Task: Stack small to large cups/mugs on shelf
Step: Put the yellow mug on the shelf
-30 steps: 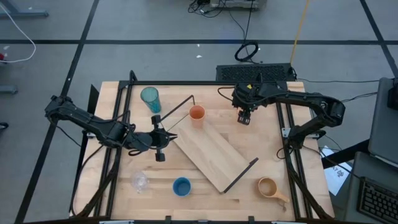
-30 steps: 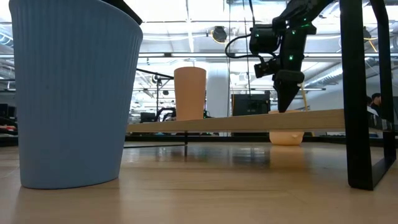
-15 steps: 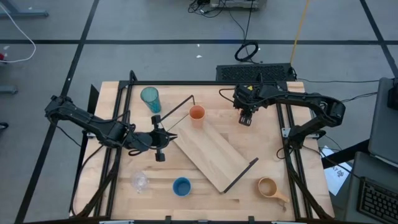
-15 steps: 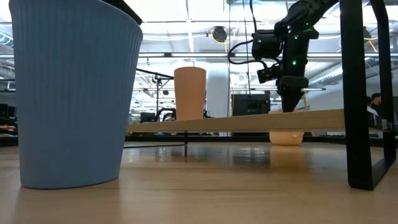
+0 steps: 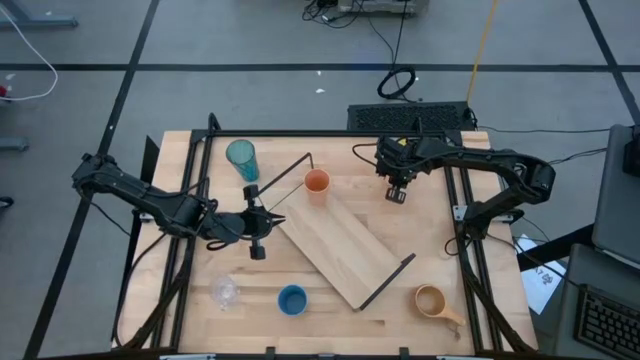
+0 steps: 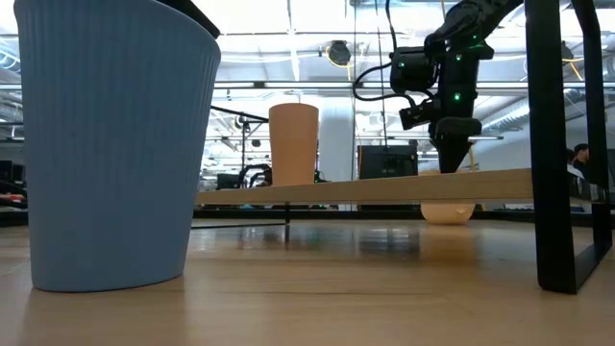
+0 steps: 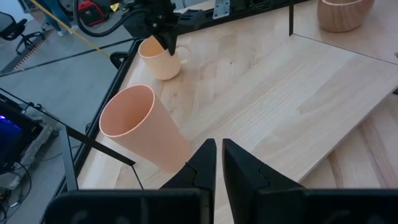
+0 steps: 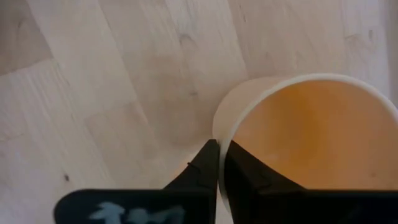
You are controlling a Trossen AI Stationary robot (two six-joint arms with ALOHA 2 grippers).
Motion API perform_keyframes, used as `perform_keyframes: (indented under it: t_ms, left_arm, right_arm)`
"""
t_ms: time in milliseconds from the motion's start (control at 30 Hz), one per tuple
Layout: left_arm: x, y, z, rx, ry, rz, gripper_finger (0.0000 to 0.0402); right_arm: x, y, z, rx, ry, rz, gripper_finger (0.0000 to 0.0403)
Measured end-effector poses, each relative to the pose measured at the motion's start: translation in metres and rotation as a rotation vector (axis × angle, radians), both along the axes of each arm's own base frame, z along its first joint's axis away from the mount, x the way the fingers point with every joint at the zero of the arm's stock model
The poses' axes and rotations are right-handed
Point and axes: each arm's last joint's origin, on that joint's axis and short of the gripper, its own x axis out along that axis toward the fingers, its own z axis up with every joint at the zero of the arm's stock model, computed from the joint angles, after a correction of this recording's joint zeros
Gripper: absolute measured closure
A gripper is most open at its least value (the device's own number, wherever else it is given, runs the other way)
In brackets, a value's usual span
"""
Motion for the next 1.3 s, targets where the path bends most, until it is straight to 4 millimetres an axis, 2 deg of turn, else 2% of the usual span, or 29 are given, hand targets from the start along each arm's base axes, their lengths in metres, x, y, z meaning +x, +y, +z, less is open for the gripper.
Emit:
perform_keyframes:
  t_ms: [133, 300, 533, 700, 1033, 1300]
  left_arm:
    - [0.000, 0.000, 0.000, 0.000, 0.000, 0.000, 0.0371]
    - [0.000, 0.000, 0.000, 0.001, 0.002, 0.000, 0.0371]
    - [0.000, 0.000, 0.000, 0.001, 0.004, 0.001, 0.0371]
    - [0.000, 0.000, 0.000, -0.002, 0.004, 0.002, 0.0371]
    - [0.000, 0.000, 0.000, -0.002, 0.005, 0.002, 0.0371]
    - [0.000, 0.000, 0.000, -0.001, 0.004, 0.002, 0.0371]
  right_arm:
    - [0.002, 0.005, 0.003, 0.007, 0.014, 0.017, 0.0399]
    - [0.012, 0.015, 0.020, 0.005, 0.000, 0.048, 0.0400]
    - [0.028, 0.035, 0.056, -0.021, -0.084, 0.107, 0.0401]
    - [0.032, 0.058, 0.087, -0.049, -0.202, 0.162, 0.0402]
    - [0.011, 0.102, 0.136, -0.104, -0.475, 0.234, 0.0402]
    - [0.000, 0.126, 0.155, -0.103, -0.625, 0.306, 0.0402]
